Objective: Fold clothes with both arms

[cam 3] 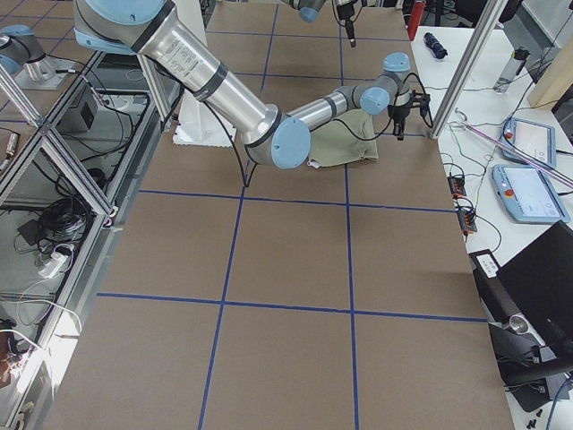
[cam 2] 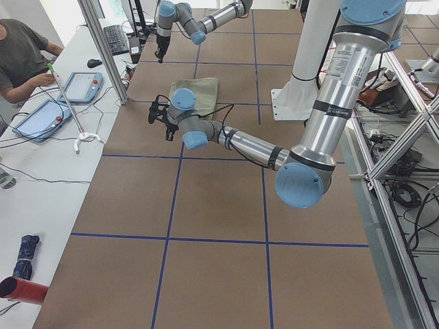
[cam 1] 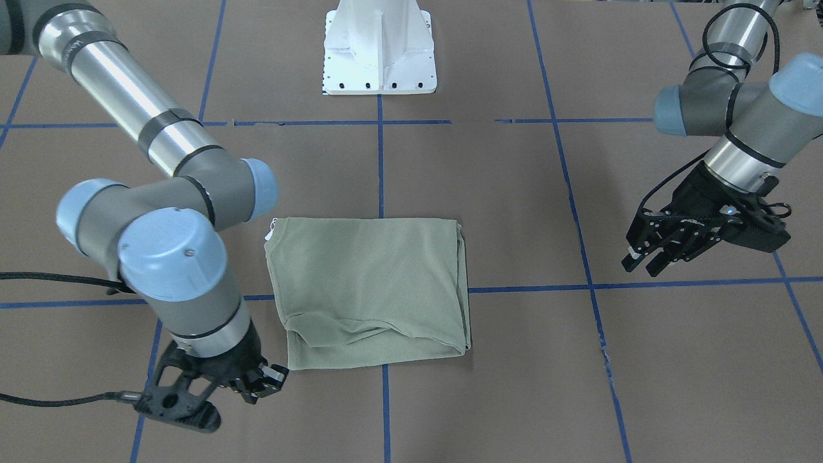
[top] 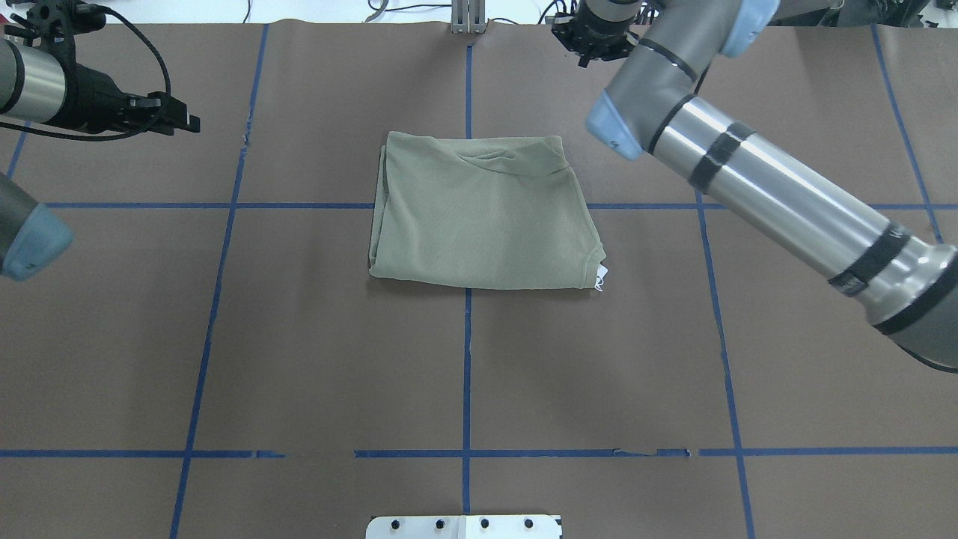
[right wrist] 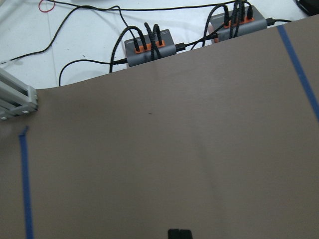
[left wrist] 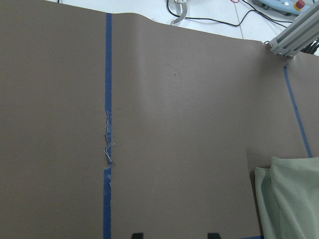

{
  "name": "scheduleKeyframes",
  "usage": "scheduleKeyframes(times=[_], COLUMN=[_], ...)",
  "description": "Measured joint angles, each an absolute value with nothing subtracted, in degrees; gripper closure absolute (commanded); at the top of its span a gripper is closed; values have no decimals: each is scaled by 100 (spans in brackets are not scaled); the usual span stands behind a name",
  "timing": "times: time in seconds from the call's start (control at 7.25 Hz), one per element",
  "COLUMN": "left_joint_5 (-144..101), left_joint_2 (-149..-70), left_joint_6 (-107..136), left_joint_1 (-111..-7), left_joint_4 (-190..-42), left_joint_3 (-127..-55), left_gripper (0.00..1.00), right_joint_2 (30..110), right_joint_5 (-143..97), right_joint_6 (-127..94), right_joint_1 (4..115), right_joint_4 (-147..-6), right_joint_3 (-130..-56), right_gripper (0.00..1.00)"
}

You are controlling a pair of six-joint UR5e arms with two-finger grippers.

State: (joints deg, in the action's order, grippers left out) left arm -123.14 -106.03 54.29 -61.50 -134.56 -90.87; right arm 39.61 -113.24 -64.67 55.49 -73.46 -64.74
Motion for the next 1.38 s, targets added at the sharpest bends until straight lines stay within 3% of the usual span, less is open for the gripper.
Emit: scheduleKeyframes(times=[0.14, 0.28, 0.41, 0.69, 0.97, 1.38], left_joint_5=[-12451, -12606, -12763, -13085, -13329, -13429], left_joint_2=[-10452, -10291, -10117, -9865, -9576, -9342], left_joint_6=[4817, 4037, 3030, 1151, 241, 21], left_joint_1=[-6408, -6760, -7196, -8081, -8711, -9034], left_joint_4=[-13349, -13063, -12616, -11593, -10995, -10318], left_joint_3=[-9090, -9115, -9150, -9172, -9172, -9229], left_gripper=[46, 45, 37, 0, 0, 0], right_joint_2=[4614, 5303, 5998, 6991, 7239, 7558], right_joint_5=[-11831, -12421, -12915, -13252, -13209, -13063], right_joint_6=[-5879, -5205, -4449, -2667, -499, 313], right_joint_1=[5919, 6395, 6879, 7532, 8199, 8543], right_joint_4=[-7602, -7720, -7767, -8237, -9709, -10661], right_joint_3=[-7151, -7719, -8194, -8779, -9012, -9347], right_gripper=[21, 0, 0, 0, 0, 0])
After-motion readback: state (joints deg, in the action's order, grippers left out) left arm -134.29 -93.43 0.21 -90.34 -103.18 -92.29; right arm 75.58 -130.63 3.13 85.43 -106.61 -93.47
